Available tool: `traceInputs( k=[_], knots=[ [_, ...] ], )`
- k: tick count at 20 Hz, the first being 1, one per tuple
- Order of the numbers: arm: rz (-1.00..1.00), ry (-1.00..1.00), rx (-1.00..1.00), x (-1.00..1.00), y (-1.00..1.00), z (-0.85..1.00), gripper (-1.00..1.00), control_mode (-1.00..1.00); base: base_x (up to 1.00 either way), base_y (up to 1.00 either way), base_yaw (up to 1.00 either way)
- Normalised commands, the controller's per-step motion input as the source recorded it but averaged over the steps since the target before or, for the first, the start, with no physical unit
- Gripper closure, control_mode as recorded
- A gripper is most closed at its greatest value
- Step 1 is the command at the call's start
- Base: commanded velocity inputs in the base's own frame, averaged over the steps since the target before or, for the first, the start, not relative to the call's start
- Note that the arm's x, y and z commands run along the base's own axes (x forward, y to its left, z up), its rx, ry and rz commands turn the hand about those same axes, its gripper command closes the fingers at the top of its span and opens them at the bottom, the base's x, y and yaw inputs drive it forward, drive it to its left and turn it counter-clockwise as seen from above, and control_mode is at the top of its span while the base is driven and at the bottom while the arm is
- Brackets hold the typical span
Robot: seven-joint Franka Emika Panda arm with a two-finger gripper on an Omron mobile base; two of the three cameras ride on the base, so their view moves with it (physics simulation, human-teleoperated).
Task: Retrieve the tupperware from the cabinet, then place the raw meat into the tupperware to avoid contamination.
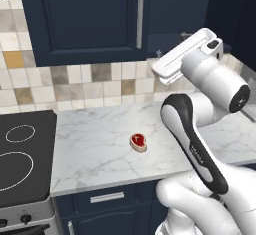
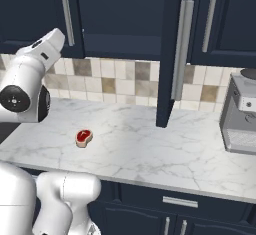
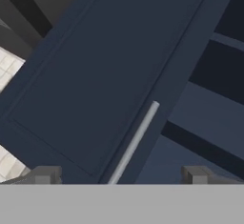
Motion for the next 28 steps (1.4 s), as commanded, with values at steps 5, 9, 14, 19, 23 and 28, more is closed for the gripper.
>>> traceInputs(
  k=[5,9,14,19,23,28],
  knots=[
    [0.00,0.00,0.00,0.32,0.06,0.00,-1.00,-1.00,0.00,0.00,0.00],
    [0.00,0.00,0.00,0.32,0.02,0.00,-1.00,-1.00,0.00,0.00,0.00],
    [0.00,0.00,0.00,0.33,0.02,0.00,-1.00,-1.00,0.00,0.00,0.00],
    [0.00,0.00,0.00,0.33,0.03,0.00,-1.00,-1.00,0.00,0.00,0.00],
    [0.00,0.00,0.00,0.34,0.03,-0.01,-1.00,-1.00,0.00,0.00,0.00],
    [0.00,0.00,0.00,0.33,0.03,-0.01,-1.00,-1.00,0.00,0.00,0.00]
  ],
)
